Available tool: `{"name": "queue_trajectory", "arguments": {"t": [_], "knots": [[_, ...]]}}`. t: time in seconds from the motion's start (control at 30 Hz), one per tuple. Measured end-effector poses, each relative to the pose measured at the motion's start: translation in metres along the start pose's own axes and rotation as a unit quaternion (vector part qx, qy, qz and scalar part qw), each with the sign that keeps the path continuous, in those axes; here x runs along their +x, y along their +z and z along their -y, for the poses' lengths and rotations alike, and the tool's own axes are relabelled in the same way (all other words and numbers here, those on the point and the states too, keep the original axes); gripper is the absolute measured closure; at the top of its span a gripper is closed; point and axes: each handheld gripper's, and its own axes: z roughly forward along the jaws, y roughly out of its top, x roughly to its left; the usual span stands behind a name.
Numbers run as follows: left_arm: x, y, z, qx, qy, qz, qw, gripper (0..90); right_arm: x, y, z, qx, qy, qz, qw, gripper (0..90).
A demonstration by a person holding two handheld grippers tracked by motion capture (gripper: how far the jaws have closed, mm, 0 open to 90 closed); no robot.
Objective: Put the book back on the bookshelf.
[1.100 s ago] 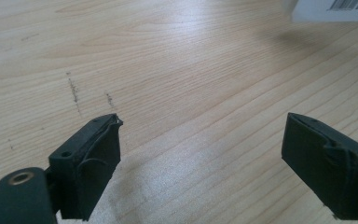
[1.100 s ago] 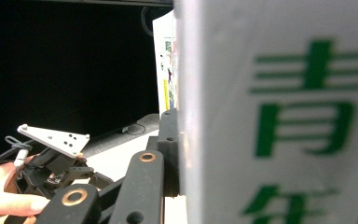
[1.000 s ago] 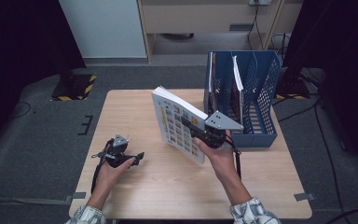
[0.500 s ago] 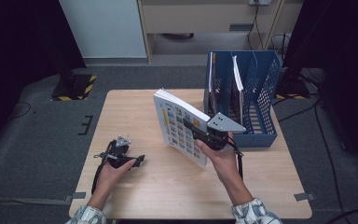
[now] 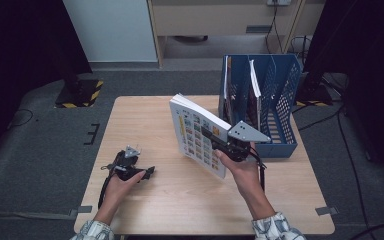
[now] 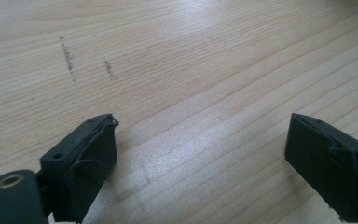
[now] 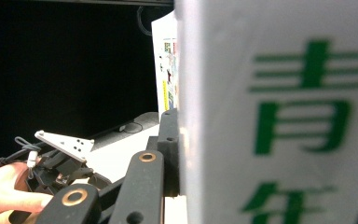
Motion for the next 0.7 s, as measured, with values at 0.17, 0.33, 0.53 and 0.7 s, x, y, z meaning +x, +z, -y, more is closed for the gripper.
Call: {"name": "queue_trajectory", "arguments": {"t": [0.17, 0.33, 0.53, 0.7], "knots": [[-0.001, 0.001, 0.001, -0.001, 0.005, -0.004, 1.0000, 6.5, -0.001, -0.007, -0.001, 0.001, -0.004, 0.002, 1.0000, 73.7], [-0.001, 0.002, 0.002, -0.006, 0.007, -0.007, 0.9999, 6.6, -0.003, -0.018, 0.001, 0.005, -0.004, 0.005, 1.0000, 73.7], [-0.003, 0.003, 0.003, -0.008, 0.016, -0.010, 0.9998, 5.9, -0.006, -0.031, 0.004, 0.007, -0.003, 0.013, 0.9999, 73.7], [-0.003, 0.003, 0.003, -0.010, 0.016, -0.009, 0.9998, 6.0, -0.009, -0.039, 0.005, 0.007, -0.001, 0.018, 0.9998, 73.7]]}}
